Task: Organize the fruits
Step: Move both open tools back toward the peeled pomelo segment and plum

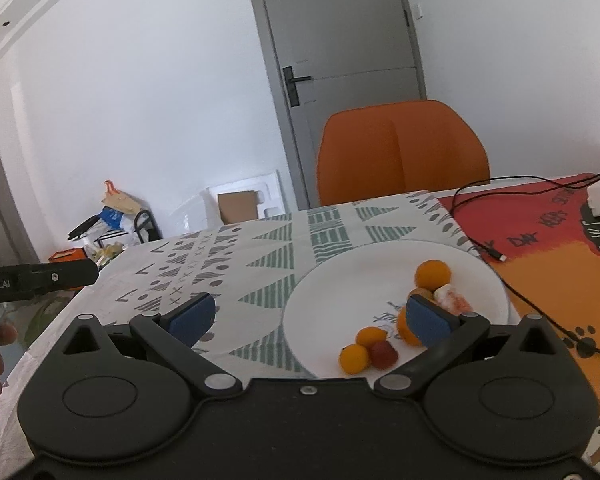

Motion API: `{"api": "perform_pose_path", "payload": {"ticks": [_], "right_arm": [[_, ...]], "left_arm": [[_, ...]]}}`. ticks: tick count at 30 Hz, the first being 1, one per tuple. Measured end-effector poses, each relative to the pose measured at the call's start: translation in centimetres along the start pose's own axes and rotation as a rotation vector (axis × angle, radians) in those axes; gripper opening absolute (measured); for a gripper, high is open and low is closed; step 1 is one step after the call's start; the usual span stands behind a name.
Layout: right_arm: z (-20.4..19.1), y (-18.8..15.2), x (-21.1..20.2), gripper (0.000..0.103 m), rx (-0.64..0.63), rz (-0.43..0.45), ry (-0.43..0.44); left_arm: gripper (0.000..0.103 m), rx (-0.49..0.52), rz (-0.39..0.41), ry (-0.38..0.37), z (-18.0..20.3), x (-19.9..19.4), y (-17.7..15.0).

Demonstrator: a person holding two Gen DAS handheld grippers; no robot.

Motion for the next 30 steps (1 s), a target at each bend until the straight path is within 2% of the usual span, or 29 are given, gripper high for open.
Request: {"api": "perform_pose_path", "payload": {"ticks": [14,23,30], "right_arm": [[-2.3,-0.9,1.6,0.103,-0.015,-0.051,0.05],[-5.7,-1.6,3.4,0.103,-0.103,-0.093,0.131],[-8.1,-2.4,6.3,0.094,-0.107,-0.17,0.151]], "left_arm": [[0.099,-0.073,-0.018,0.06,-4.3,-0.5,-1.6],[0.097,-0.12,-0.062,0.081,-7.4,1.2,-3.1],[0.094,-0.156,-0.08,0.095,-9.5,1.7,-4.2]]}}
Point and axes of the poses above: each gripper's, at about its wrist camera, not at the fingertips, and x roughly the way its jaws point, z to its right, y to its top, the point moved 2 cm from there along x, roughly the way its jaws point, and after that the axes turned 8 degrees about -z, right-handed, at the moved point
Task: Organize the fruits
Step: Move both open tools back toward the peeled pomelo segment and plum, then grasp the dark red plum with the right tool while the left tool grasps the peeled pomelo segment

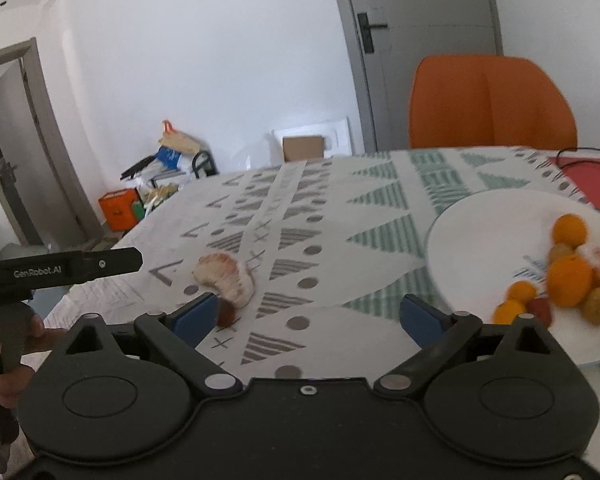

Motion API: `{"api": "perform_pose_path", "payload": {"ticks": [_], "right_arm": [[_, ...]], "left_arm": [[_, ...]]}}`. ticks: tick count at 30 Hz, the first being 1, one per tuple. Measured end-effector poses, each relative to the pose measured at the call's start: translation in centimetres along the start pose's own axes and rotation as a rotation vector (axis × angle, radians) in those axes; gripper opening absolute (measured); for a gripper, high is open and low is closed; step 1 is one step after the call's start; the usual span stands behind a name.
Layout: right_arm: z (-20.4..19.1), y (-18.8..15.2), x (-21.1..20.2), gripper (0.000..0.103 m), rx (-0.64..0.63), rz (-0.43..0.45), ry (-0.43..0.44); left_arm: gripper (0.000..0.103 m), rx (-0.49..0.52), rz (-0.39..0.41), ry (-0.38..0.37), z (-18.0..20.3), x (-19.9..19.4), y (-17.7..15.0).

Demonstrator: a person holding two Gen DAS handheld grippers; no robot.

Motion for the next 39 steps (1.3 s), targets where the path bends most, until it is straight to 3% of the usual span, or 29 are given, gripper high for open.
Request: {"api": "perform_pose_path", "payload": {"ticks": [23,26,28,29,32,39], "right_arm": [[-6.5,1.1,7.5,0.08,-0.078,-0.114,0.064],[-6.7,0.9,8.2,0.067,-0.092,-0.113,0.041],[-6.9,1.0,8.3,0.045,-0.116,-0.11,0.019],[-6.9,1.0,8.3,0.024,-0.124,-0.112,0.007],[-6.1,1.1,7.9,0.023,-0.089,-0.115,0.036],[-3.2,1.2,6.2,0.023,-0.04,-0.086,0.014]], "left_arm": [[0.09,-0.082,-0.011,0.06,-6.2,-0.1,-0.4],[0.09,-0.085,-0.014,0.066,-6.6,-0.1,-0.3],[0.09,-0.085,-0.019,0.068,-6.6,0.0,-0.4],[0.09,-0.083,-0.022,0.067,-6.5,0.2,-0.4],[0.09,-0.073,-0.028,0.058,-6.0,0.6,-0.1],[0.09,-0.006,-0.031,0.012,-2.9,1.9,0.8]]}}
Point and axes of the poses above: each gripper's, at about its wrist camera, not at the fingertips, and x roughly the way its jaws point, z to its right, y to its top, the point moved 2 cm from there along x, roughly the way its jaws point, and after that the axes turned 8 degrees about -z, right-handed, at the moved point
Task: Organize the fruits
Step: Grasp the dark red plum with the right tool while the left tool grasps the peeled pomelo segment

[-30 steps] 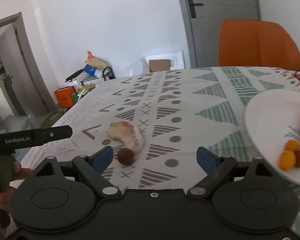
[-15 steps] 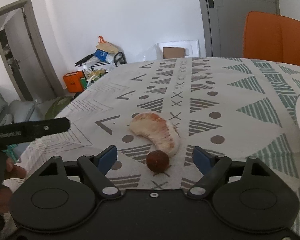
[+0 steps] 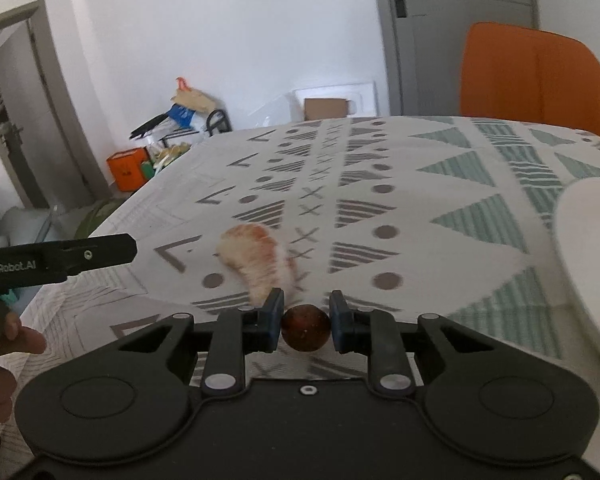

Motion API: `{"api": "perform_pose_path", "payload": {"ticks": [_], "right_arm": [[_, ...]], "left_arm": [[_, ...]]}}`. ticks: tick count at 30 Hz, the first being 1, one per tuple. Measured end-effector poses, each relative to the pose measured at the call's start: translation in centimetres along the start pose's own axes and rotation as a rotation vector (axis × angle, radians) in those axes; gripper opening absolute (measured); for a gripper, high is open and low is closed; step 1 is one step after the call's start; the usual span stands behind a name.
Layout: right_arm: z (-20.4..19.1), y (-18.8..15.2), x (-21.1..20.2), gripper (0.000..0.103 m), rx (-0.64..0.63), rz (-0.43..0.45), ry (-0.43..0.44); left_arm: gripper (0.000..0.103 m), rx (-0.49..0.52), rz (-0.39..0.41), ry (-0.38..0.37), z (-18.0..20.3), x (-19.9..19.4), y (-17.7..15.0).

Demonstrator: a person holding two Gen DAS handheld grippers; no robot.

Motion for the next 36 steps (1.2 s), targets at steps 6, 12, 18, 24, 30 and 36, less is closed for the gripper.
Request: {"api": "perform_pose_path", "payload": {"ticks": [6,12,18,24,30,36], "right_arm": [[2.5,-0.4,-1.3,0.023,0.029,0.014,-0.024],[3.8,-0.8,-2.0,0.023,0.047,0.031,-0.033],[5.1,-1.6,-2.8,0.023,0.072,0.037,-0.053],[6.2,-2.5,-3.3,0.023,0.099,0.035,-0.071],[6.8,-3.1,-3.5,0.023,0.111,0.031,-0.081],[7.0,-3.3,-3.7,0.023,0.116,0.028,-0.083]], "left_arm": [[0.09,0.046,-0.012,-0.042,2.7,1.2,0.3],[0.09,0.079,-0.03,-0.059,4.6,2.2,0.1],[0.09,0.108,-0.067,-0.062,6.3,4.0,-0.2],[0.09,0.143,-0.086,-0.039,8.1,5.6,-0.2],[0.09,0.148,-0.089,0.009,8.9,6.5,-0.3],[0.083,0.147,-0.096,0.049,9.0,7.0,-0.3]]}}
Point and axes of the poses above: each gripper's, at about its wrist camera, not at the fingertips, and x roughly the way its jaws point, z to its right, y to its top, the point moved 2 cm from there along x, roughly the way its jaws point, and after that the axes turned 8 degrees about -z, right-handed, at the moved point
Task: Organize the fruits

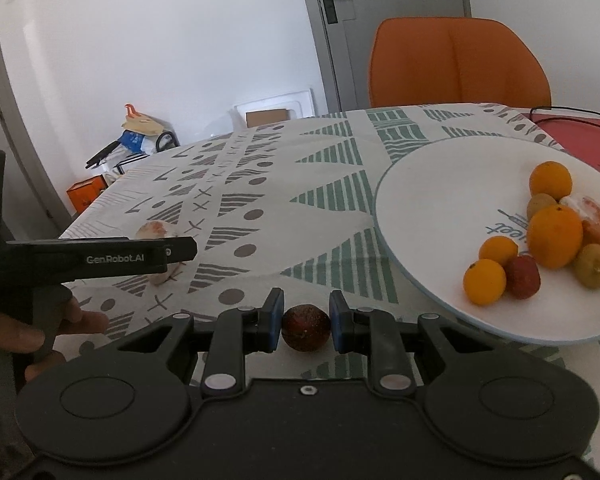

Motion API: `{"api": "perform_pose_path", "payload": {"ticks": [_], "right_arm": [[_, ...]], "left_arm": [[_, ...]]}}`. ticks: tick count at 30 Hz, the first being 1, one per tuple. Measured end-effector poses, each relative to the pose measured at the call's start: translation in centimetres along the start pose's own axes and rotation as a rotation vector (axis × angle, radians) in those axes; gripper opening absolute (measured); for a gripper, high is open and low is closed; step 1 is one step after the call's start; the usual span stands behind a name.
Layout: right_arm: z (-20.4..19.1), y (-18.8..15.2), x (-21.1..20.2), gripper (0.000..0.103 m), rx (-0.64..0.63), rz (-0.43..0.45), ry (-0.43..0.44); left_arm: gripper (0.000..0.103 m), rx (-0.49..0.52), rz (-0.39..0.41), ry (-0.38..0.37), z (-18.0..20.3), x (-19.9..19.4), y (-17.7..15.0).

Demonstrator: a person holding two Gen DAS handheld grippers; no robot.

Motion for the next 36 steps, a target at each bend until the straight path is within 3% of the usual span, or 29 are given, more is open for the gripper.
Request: {"api": "perform_pose_path", "payload": {"ticks": [7,9,11,27,36], "right_arm": [[-0.6,0.1,0.3,0.023,-0.01,-0.002,0.013],[-0.9,0.1,0.5,0.023,-0.015,-0.004,0.018],[-1.1,0.1,0.6,0.023,-0.02,-0.007,0.023],[-1.2,0.0,0.6,0.023,-0.019,-0.004,0.025],[-0.7,-0.5,-0.1,0.037,-0.04,-0.002,0.035]], "left_arm": [[0.058,-0.023,0.002,0.0,-1.4,-1.0,-0.6],[0.048,-0.034,0.004,-0.015,-1.8,-1.3,-0.9],[0.03,-0.035,0.006,-0.033,-2.1,-1.5,-1.0],[0.029,-0.04,-0.006,-0.097,-3.0,-3.8,-3.3],[0.032,-0.028,-0.015,-0.054,-2.3,-3.4,-2.9]]}}
Point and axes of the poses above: each gripper's, at about its wrist camera, not at the fingertips, and x roughly the way its jaws point, z to its right, y to its top, the point moved 2 cm from there along x, roughly the way its jaws point, and after that the axes turned 8 degrees about -z, right-handed, at the moved point
